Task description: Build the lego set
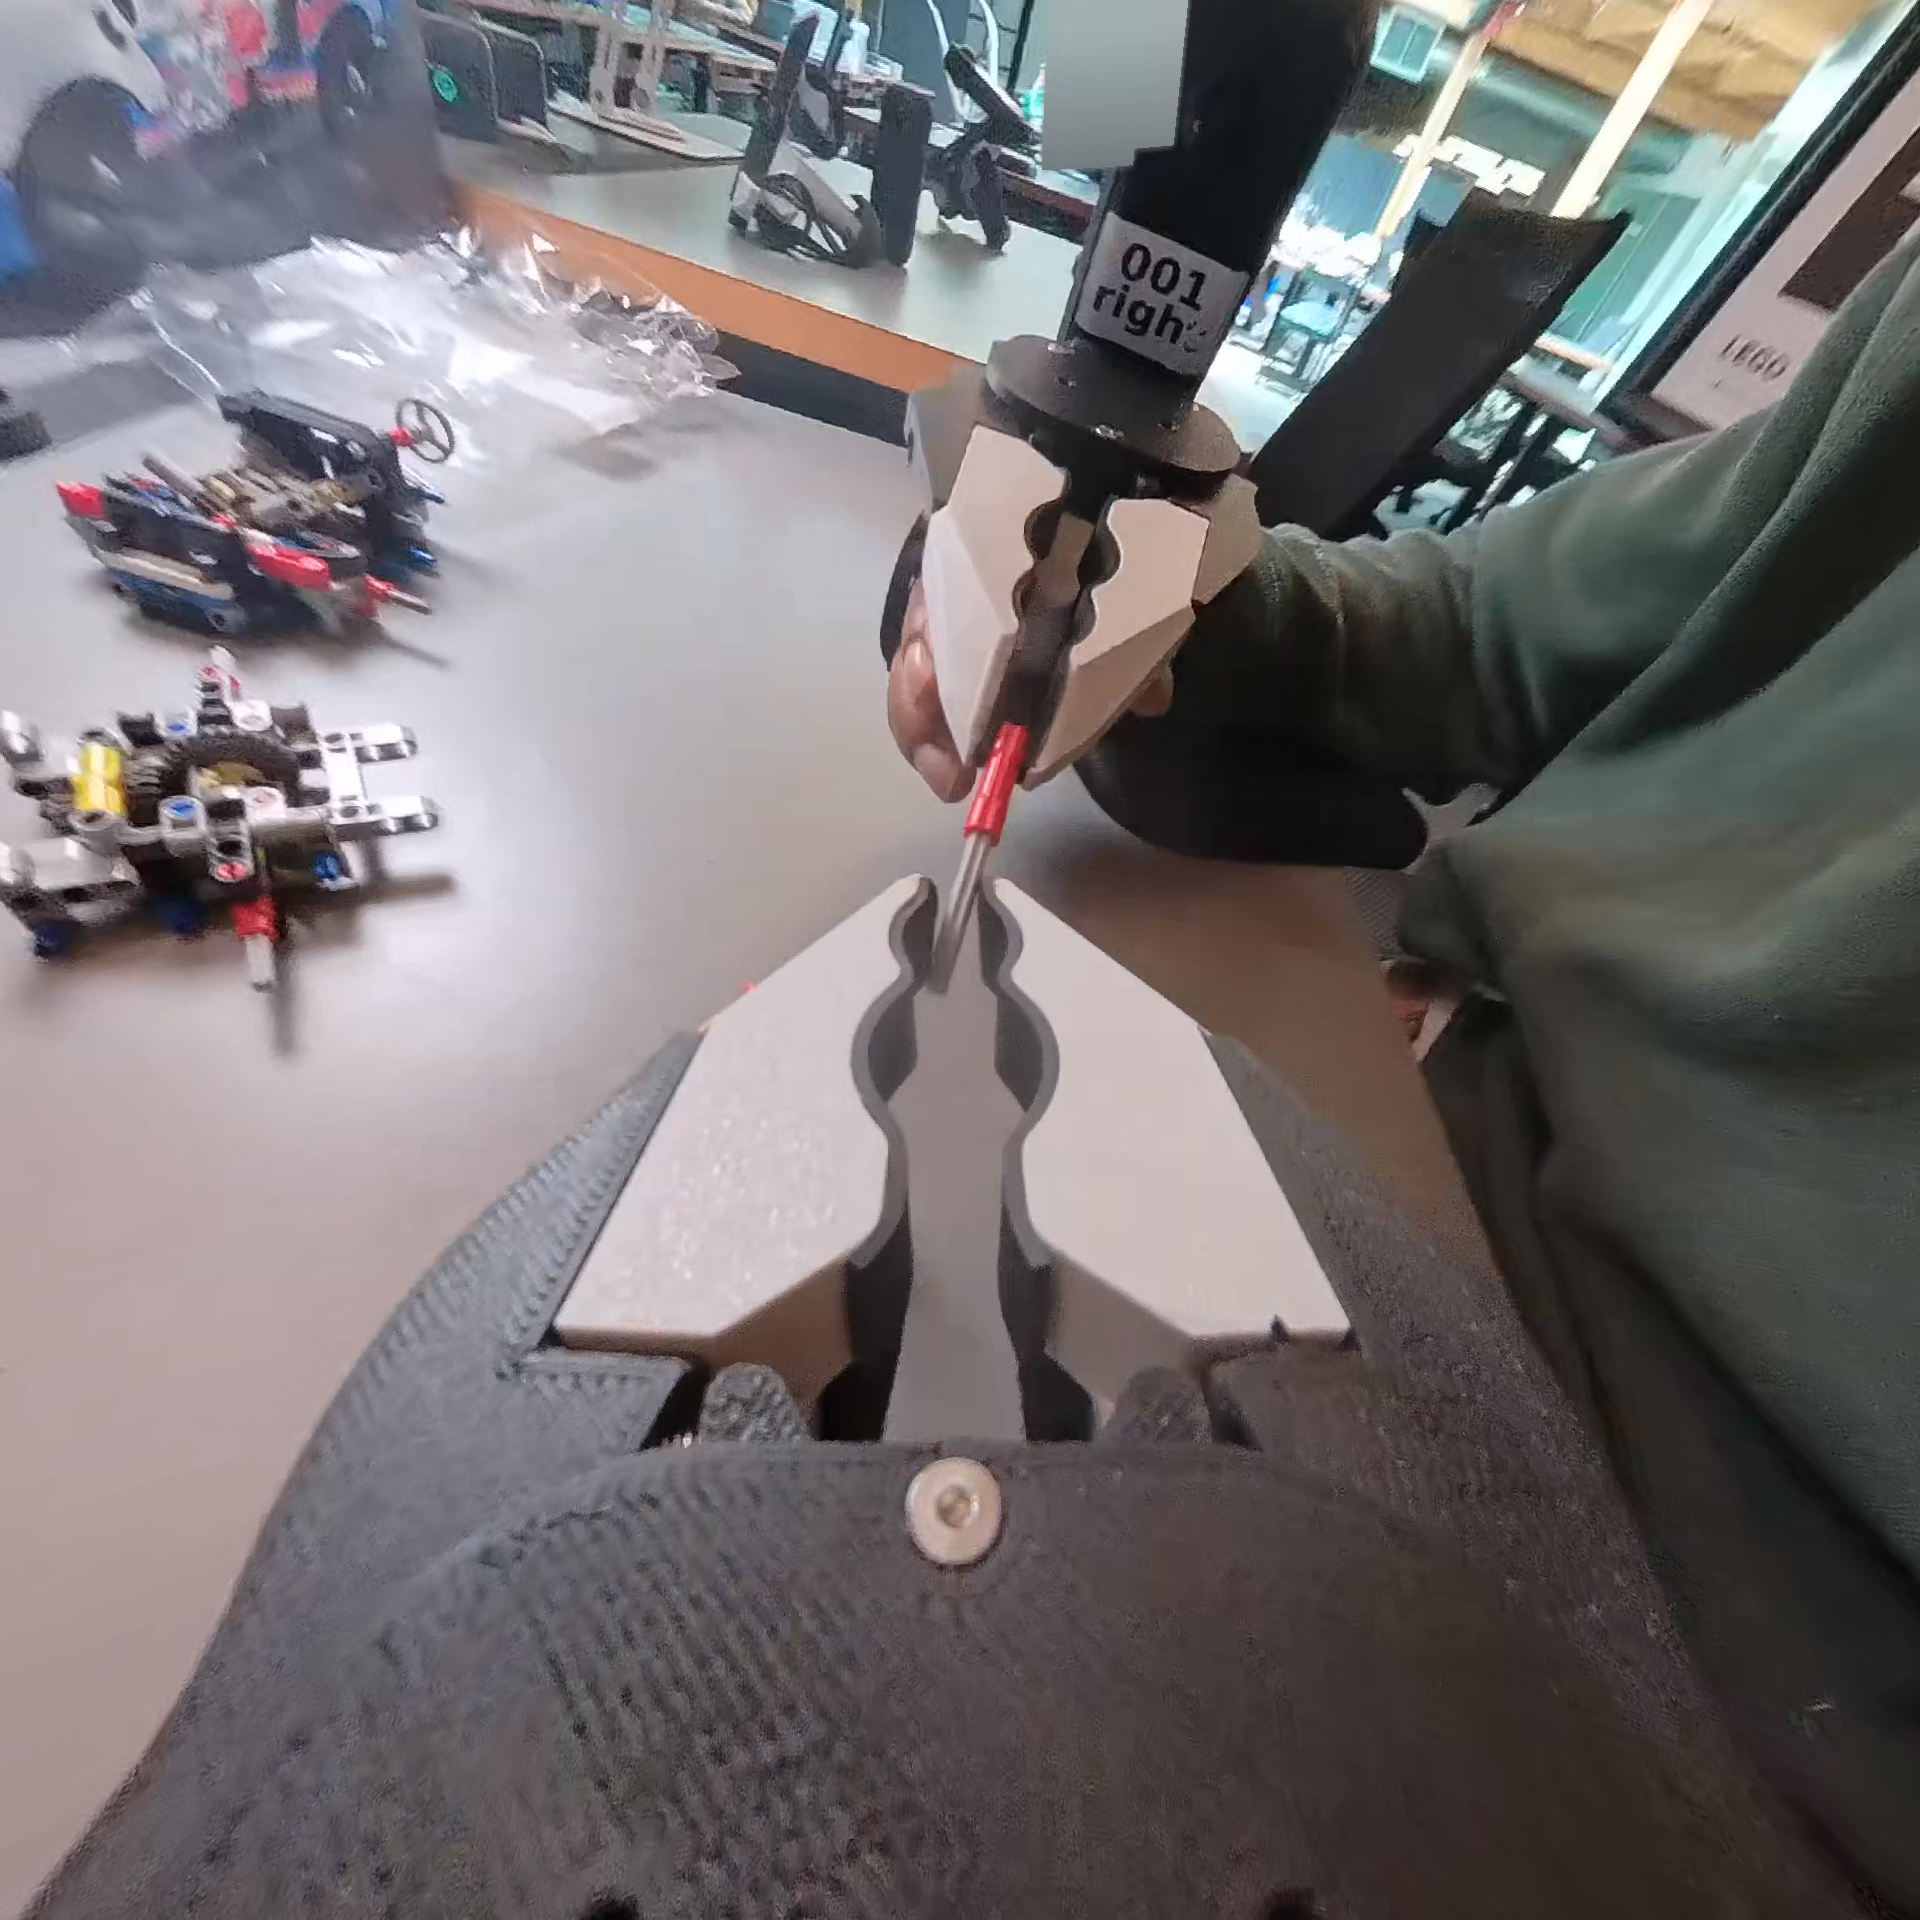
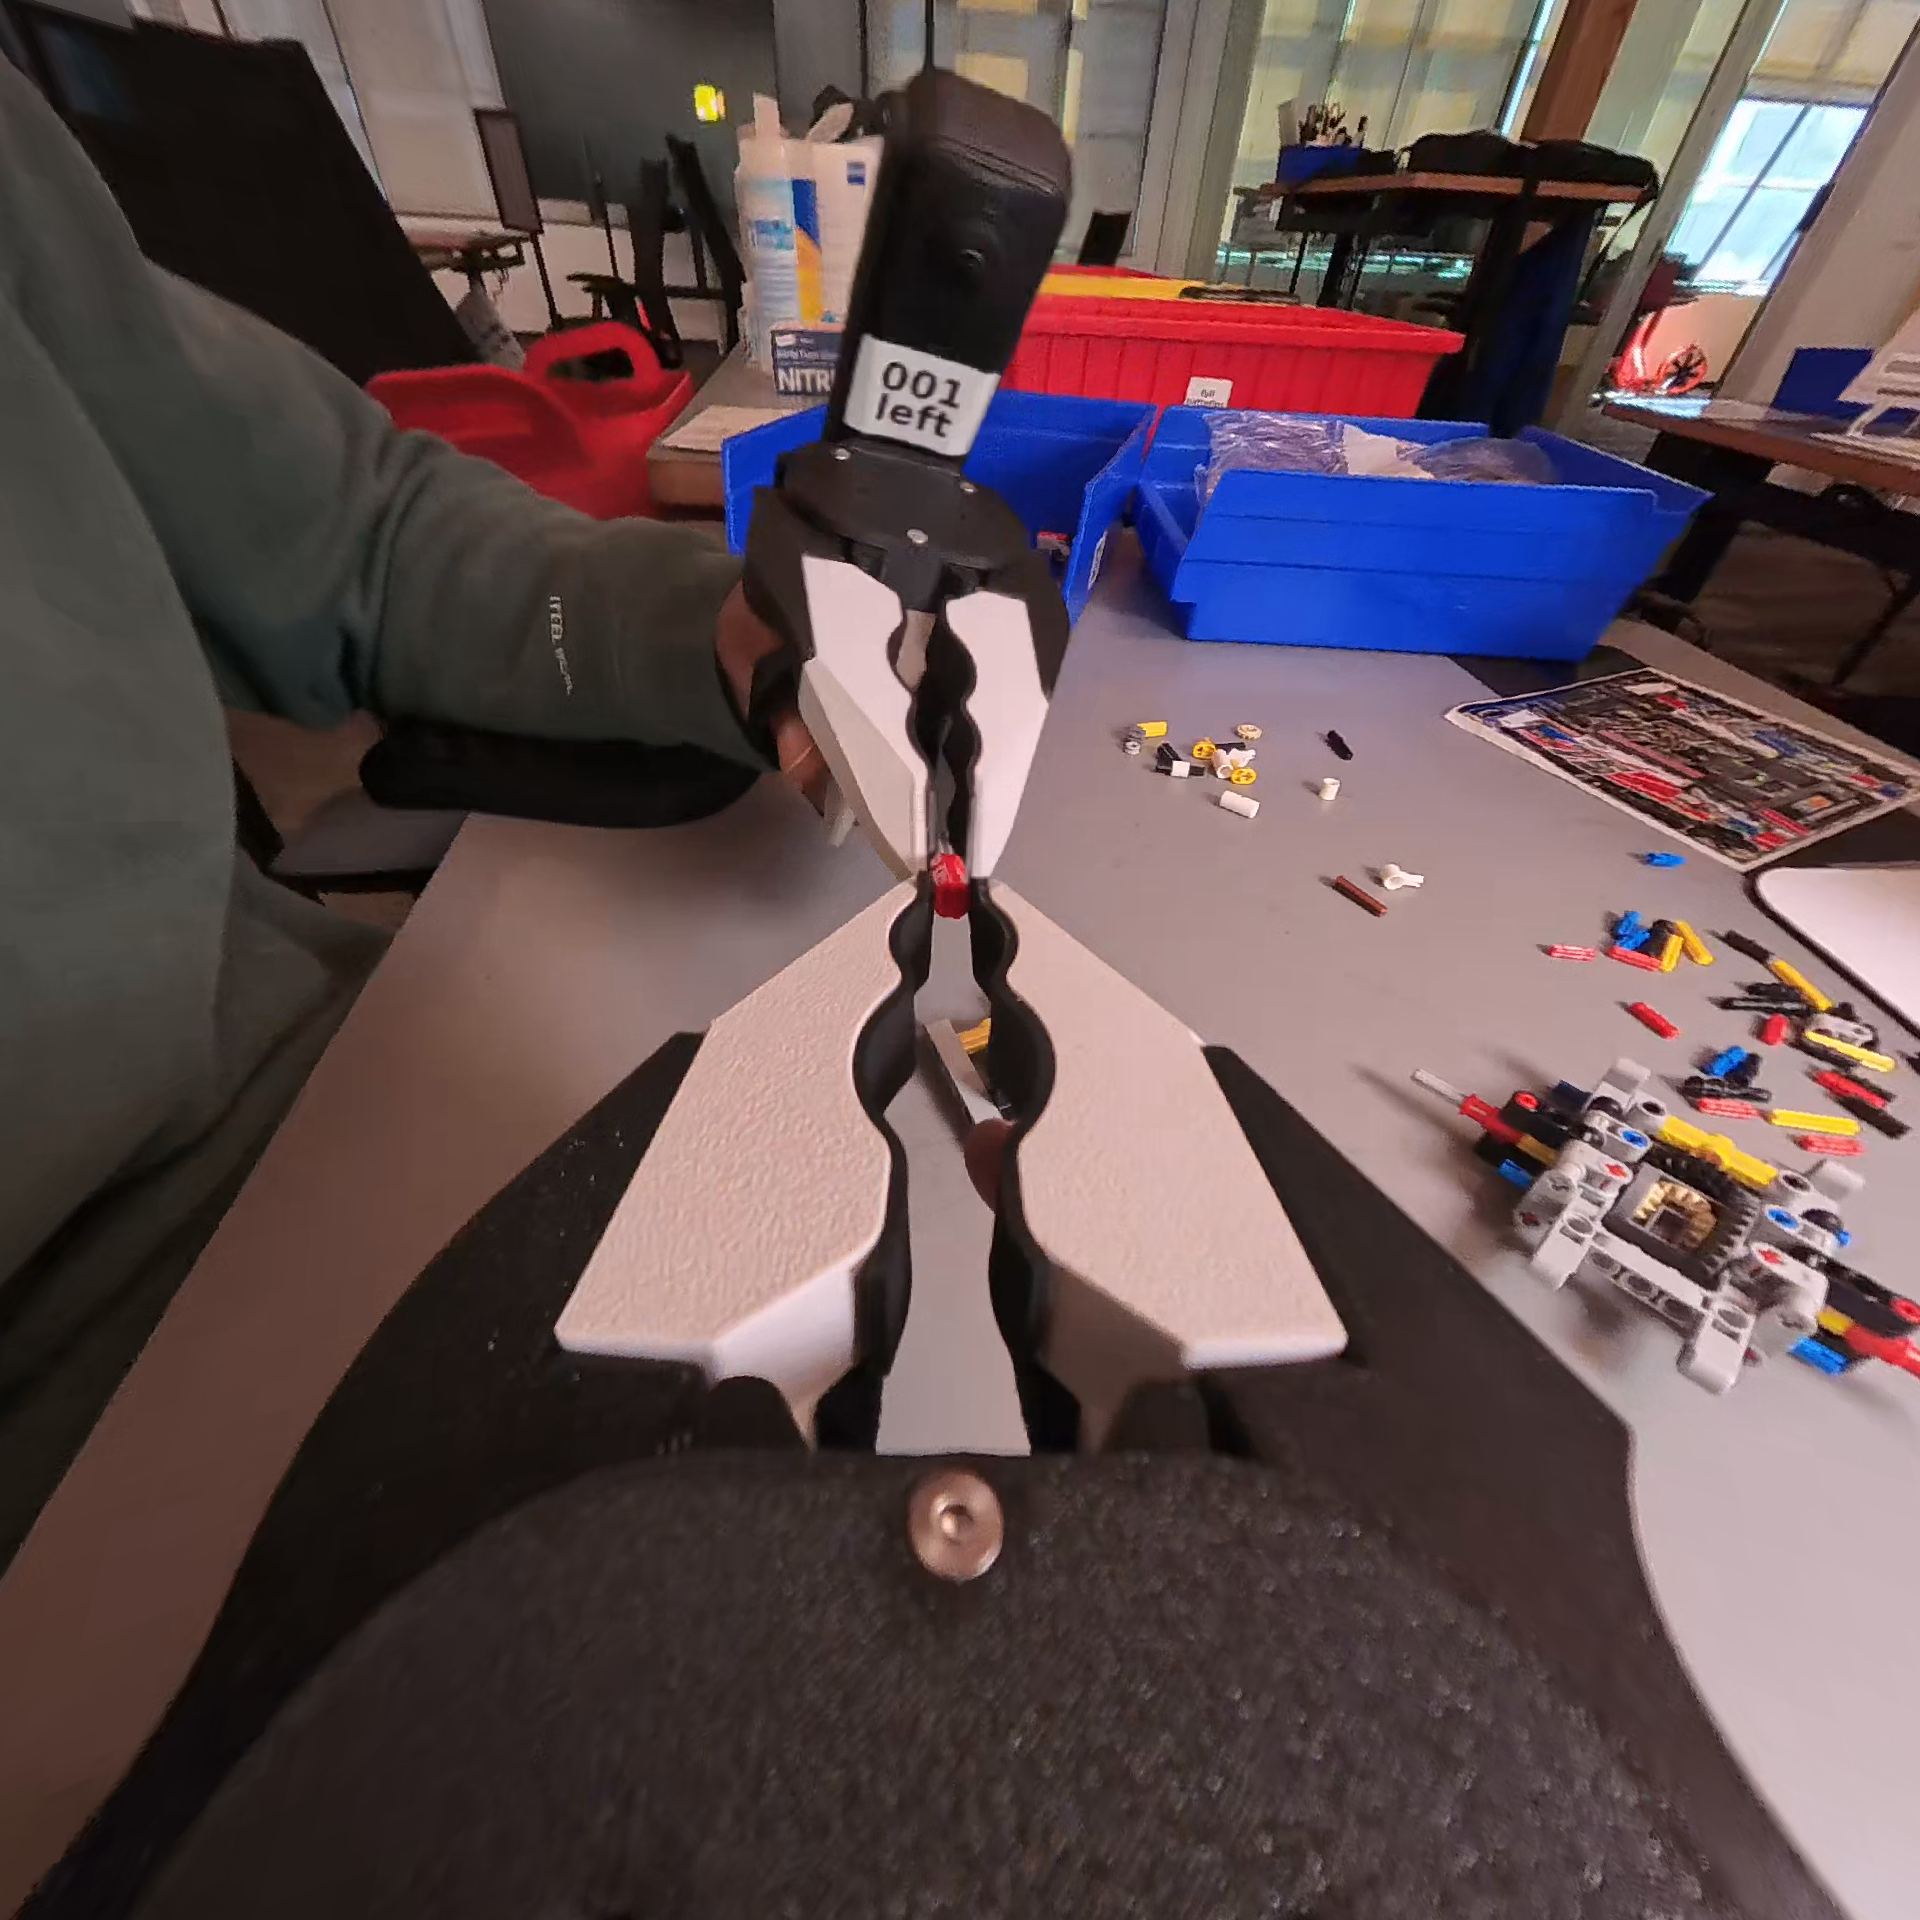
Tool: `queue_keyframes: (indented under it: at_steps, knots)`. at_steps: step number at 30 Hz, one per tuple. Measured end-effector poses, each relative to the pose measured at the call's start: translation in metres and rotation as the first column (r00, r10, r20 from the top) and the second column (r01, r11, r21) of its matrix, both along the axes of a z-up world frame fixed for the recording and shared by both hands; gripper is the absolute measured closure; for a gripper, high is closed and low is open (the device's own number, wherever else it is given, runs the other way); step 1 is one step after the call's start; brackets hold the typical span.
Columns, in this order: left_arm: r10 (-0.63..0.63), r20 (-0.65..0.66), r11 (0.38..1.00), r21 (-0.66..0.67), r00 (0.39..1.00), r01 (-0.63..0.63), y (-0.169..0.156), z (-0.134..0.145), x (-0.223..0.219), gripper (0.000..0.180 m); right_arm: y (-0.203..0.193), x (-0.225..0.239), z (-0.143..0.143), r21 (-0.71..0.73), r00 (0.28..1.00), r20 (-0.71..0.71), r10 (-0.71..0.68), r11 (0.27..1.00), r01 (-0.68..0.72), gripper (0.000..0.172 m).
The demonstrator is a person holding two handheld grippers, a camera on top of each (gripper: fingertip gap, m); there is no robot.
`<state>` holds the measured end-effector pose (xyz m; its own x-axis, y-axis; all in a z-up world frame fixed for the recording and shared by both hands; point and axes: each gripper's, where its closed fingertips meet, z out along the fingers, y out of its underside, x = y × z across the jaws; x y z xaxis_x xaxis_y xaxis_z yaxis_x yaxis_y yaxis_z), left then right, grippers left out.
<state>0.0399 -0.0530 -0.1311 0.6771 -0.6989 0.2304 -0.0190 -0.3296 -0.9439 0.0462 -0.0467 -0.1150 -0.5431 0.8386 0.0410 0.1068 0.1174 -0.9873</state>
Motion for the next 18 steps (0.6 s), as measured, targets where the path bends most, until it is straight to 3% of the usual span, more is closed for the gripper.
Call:
queue_keyframes:
  at_steps: [4,7,11,15,18]
  knots:
    - [0.027,-0.09,0.998,0.067,0.996,-0.021,0.0,0.002,0.0,0.177,0.003,-0.001,0.0,-0.055,1.0,0.012,-0.01,0.998,0.01,0.166]
    - [0.007,-0.125,0.998,0.067,0.992,0.002,-0.001,-0.003,-0.001,0.178,0.004,-0.003,-0.007,-0.027,0.999,0.034,-0.02,0.999,0.021,0.166]
    - [0.005,-0.248,0.983,0.18,0.969,0.041,0.003,-0.011,-0.009,0.178,0.009,-0.009,-0.016,-0.001,0.996,0.06,-0.068,0.998,0.068,0.166]
    - [0.14,-0.464,0.982,0.18,0.875,-0.062,0.034,-0.035,-0.053,0.178,0.035,-0.02,-0.025,0.03,0.975,0.086,-0.204,0.979,0.202,0.155]
    - [0.109,-0.57,0.993,0.096,0.815,-0.066,0.045,-0.058,-0.076,0.178,0.049,-0.02,-0.023,0.013,0.964,0.075,-0.255,0.967,0.255,0.154]
